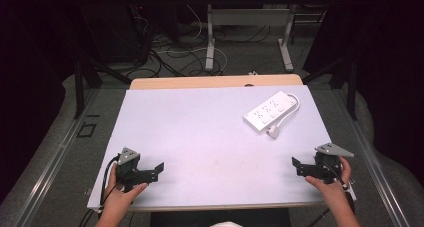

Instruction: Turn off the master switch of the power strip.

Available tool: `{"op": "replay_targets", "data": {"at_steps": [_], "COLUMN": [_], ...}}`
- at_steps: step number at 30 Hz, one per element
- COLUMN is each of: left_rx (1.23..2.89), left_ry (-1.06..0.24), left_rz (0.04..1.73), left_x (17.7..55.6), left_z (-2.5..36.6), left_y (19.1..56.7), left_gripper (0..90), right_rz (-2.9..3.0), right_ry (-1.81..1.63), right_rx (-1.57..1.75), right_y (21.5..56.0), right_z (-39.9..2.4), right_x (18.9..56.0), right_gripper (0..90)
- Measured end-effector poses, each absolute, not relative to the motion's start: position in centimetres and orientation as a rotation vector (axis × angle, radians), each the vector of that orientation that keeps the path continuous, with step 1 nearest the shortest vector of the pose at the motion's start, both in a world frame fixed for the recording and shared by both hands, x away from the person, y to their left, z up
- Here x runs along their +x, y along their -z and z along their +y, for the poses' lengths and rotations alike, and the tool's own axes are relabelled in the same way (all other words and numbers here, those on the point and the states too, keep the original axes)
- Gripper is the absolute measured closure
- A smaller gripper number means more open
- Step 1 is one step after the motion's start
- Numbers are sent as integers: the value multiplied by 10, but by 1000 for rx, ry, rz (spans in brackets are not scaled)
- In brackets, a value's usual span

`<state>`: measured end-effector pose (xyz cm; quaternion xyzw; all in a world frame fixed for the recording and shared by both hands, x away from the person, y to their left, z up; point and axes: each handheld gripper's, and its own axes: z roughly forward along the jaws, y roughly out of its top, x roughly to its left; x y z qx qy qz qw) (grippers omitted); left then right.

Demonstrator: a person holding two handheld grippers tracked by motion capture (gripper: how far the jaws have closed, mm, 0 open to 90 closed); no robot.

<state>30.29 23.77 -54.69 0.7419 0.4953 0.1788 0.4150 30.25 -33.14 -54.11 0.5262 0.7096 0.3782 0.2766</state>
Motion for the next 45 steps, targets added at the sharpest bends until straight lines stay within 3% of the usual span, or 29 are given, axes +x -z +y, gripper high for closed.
{"op": "replay_targets", "data": {"at_steps": [45], "left_rx": [1867], "left_ry": [-501], "left_rz": [1292], "left_x": [303], "left_z": [243], "left_y": [548], "left_gripper": [21], "right_rz": [1955], "right_ry": [-984], "right_rx": [1416], "right_y": [505], "right_z": [-323], "right_x": [340], "right_gripper": [120]}}
